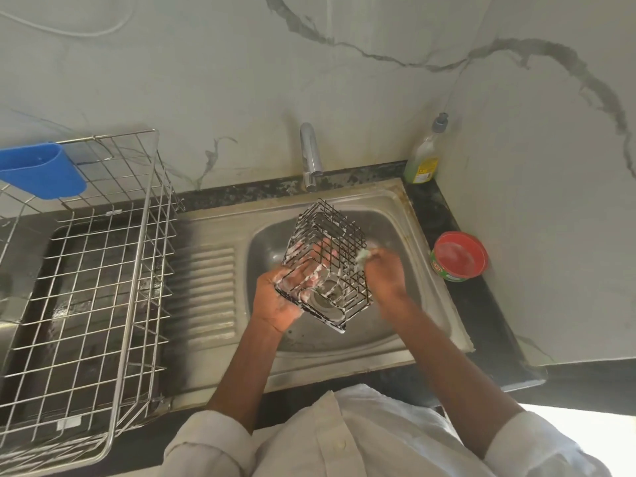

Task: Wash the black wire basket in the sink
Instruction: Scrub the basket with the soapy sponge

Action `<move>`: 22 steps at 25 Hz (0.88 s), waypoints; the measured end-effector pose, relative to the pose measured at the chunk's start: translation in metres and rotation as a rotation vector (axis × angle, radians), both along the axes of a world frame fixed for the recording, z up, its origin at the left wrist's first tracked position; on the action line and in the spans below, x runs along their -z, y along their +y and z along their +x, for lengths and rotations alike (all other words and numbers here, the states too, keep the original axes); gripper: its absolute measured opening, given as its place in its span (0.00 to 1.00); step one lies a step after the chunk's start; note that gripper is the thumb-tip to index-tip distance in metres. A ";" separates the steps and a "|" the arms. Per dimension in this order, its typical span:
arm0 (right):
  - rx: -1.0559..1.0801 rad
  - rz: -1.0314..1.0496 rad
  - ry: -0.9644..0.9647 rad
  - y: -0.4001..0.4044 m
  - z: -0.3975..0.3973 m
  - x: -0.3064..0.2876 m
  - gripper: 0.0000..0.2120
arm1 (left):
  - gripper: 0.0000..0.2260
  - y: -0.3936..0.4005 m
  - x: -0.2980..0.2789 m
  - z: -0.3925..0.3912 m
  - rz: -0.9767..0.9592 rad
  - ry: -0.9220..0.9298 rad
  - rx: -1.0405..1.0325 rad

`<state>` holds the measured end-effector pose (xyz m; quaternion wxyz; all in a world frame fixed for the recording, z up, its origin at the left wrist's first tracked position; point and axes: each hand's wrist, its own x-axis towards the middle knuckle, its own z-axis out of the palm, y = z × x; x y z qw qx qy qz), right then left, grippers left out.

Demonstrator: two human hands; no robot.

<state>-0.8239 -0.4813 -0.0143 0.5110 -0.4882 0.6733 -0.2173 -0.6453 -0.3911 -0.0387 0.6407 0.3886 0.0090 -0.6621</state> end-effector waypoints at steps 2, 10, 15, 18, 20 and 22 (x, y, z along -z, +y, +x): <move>0.146 0.371 -0.377 -0.006 -0.008 0.009 0.12 | 0.18 0.005 -0.007 -0.002 -0.048 -0.080 0.097; 0.060 0.092 -0.264 -0.009 -0.021 0.005 0.11 | 0.44 0.010 -0.010 0.017 -0.171 -0.411 0.523; -0.160 -0.074 -0.260 -0.018 -0.037 -0.003 0.10 | 0.16 -0.012 -0.027 0.005 0.085 -0.852 0.264; -0.288 -0.171 -0.226 -0.025 -0.040 -0.008 0.11 | 0.13 -0.013 -0.036 0.008 0.169 -1.182 -0.102; -0.376 -0.227 -0.194 -0.029 -0.040 -0.010 0.12 | 0.10 -0.017 -0.044 0.018 0.124 -1.303 -0.053; -0.496 -0.257 -0.134 -0.029 -0.036 -0.011 0.11 | 0.13 -0.023 -0.055 0.024 0.082 -1.325 0.255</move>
